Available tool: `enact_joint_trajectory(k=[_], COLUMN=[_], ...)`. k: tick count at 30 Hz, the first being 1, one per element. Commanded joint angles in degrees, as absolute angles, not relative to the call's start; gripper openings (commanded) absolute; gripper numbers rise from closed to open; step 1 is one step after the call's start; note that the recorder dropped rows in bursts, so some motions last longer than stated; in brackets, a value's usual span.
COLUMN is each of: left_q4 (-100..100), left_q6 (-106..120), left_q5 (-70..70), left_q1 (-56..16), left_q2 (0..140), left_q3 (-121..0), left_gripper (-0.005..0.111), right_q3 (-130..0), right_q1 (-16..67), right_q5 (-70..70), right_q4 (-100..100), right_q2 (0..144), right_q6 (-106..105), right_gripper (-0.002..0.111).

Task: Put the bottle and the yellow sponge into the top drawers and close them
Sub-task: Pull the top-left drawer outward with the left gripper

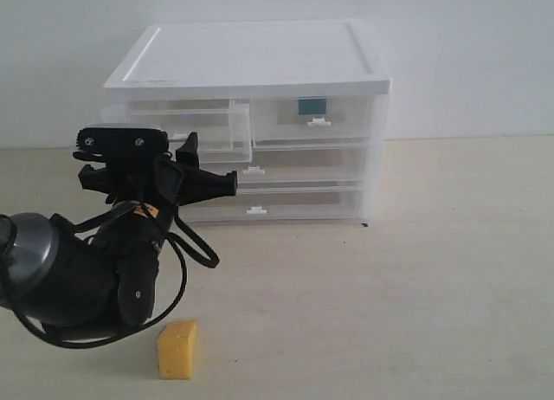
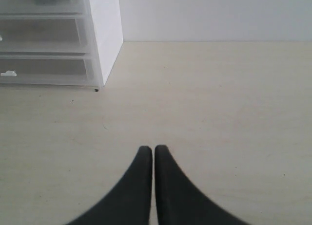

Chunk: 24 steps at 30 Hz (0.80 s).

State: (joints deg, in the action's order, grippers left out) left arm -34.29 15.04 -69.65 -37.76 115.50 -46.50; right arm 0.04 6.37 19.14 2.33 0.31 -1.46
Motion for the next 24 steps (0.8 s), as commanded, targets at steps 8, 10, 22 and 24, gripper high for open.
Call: enact_joint_trajectory(k=[8,10,22,24], left_q4=[-37.2,-38.7,-40.4,-41.2], left_q6=[15.9,15.9,15.2,15.0], left_q5=[-70.0,-70.0,-70.0,-70.0], left_q1=[-43.2,-44.0,-47.5,-47.8], left_q2=[110.5,109.8,107.7,107.7], left_q3=[-38.0,-37.3,-32.9,-32.7], left_gripper=[0.004,0.004,0.004,0.004], right_q3=[0.0,0.0,0.0,0.0], right_q1=[6.3,6.3,6.3,6.3], right_q5=[19.0,19.0,19.0,19.0], right_q4=[2.2,2.2,2.2,2.2], right_q2=[0.0,0.0,0.0,0.0], right_q6=[-1.6,-1.6,-1.5,-1.5], right_gripper=[0.0,0.0,0.0,0.0])
